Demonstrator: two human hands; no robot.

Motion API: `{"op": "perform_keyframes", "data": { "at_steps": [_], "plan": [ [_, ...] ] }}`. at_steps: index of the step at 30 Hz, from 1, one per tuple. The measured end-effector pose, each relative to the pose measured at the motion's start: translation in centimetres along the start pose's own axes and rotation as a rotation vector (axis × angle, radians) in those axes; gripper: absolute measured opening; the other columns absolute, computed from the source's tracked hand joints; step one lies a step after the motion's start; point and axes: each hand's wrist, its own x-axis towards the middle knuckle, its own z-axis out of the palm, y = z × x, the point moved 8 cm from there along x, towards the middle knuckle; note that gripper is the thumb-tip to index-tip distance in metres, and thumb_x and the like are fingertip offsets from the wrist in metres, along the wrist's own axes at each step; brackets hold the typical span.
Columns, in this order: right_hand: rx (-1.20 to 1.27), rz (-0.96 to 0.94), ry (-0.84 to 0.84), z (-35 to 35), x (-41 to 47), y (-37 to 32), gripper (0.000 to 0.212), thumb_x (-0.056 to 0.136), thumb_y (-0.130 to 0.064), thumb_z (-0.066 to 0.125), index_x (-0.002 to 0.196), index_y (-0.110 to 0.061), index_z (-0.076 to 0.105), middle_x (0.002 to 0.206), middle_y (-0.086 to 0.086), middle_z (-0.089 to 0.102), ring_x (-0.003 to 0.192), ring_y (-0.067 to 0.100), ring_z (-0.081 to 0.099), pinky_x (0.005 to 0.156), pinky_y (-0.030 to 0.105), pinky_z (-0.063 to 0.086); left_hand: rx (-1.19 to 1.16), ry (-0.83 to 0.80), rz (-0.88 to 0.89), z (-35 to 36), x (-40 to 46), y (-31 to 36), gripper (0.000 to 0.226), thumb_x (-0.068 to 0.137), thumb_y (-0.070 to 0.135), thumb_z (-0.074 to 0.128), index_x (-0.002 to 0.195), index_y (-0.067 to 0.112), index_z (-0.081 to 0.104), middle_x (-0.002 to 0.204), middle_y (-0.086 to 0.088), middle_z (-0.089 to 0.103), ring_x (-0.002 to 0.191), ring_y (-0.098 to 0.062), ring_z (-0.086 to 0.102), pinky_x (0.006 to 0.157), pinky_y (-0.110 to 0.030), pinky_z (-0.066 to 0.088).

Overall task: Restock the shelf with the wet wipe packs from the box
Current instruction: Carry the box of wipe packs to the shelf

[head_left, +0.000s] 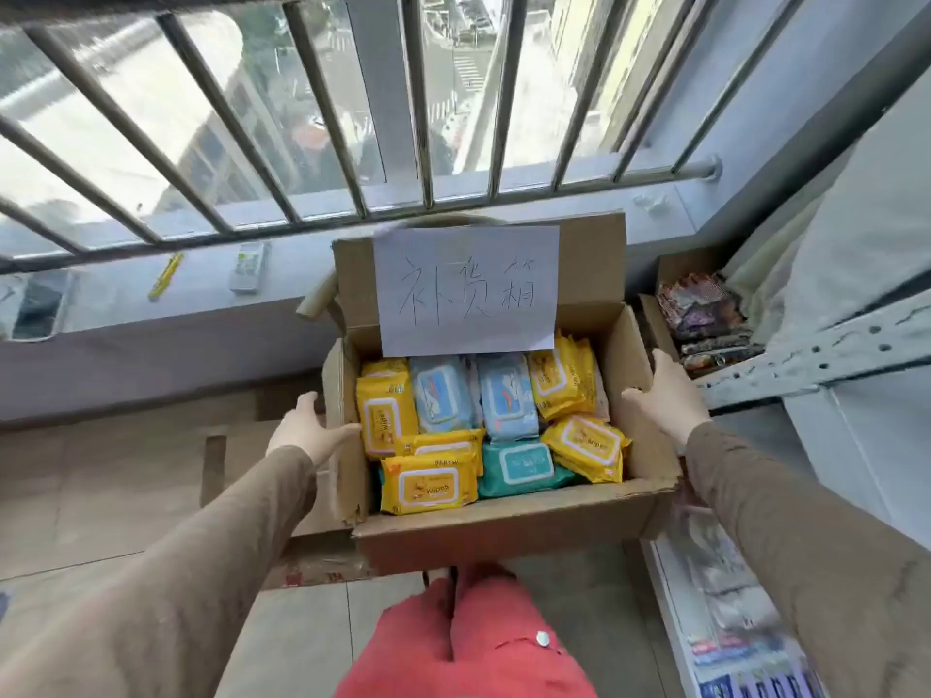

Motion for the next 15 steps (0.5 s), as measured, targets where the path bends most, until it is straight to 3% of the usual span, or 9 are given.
{"op": "perform_keyframes", "data": {
  "at_steps": [4, 7, 10, 15],
  "plan": [
    [0.016, 0.109, -0.111, 1.2, 3.3, 1.4, 0.07, 0.096, -0.037, 0.063, 0.151, -0.006, 0.033, 0.148, 0.019, 0.048, 0.132, 0.038, 0.049, 0.104, 0.045, 0.044, -0.045, -0.088, -0.092, 2.1, 2.2, -0.8, 0.09, 0.076, 0.059, 0.074, 0.149, 0.024, 0.035, 0.138, -0.008, 0.057, 0.108, -0.028, 0.063, 0.084, -0.035, 0.051],
    [0.024, 0.187, -0.177, 2.2, 5.5, 2.9, 0.059, 0.099, -0.038, 0.058, 0.145, -0.004, 0.046, 0.143, 0.019, 0.054, 0.128, 0.037, 0.052, 0.105, 0.046, 0.045, -0.178, -0.112, -0.179, 3.6, 3.8, -1.4, 0.074, 0.077, 0.053, 0.077, 0.139, 0.021, 0.051, 0.117, -0.005, 0.068, 0.091, -0.023, 0.069, 0.08, -0.04, 0.06],
    [0.157, 0.245, -0.246, 3.3, 6.9, 4.4, 0.05, 0.099, -0.037, 0.059, 0.136, -0.003, 0.057, 0.134, 0.018, 0.062, 0.122, 0.036, 0.058, 0.104, 0.049, 0.047, -0.227, -0.134, -0.248, 4.7, 4.7, -1.9, 0.056, 0.076, 0.053, 0.077, 0.122, 0.022, 0.064, 0.101, -0.001, 0.073, 0.085, -0.021, 0.071, 0.076, -0.041, 0.061],
    [0.19, 0.354, -0.323, 4.7, 7.7, 5.5, 0.063, 0.096, -0.043, 0.063, 0.141, -0.001, 0.051, 0.135, 0.018, 0.06, 0.123, 0.035, 0.057, 0.106, 0.049, 0.046, -0.141, -0.132, -0.323, 6.1, 6.0, -1.8, 0.048, 0.083, 0.048, 0.073, 0.115, 0.014, 0.064, 0.102, -0.009, 0.071, 0.091, -0.03, 0.068, 0.087, -0.047, 0.057]
  ]
}}
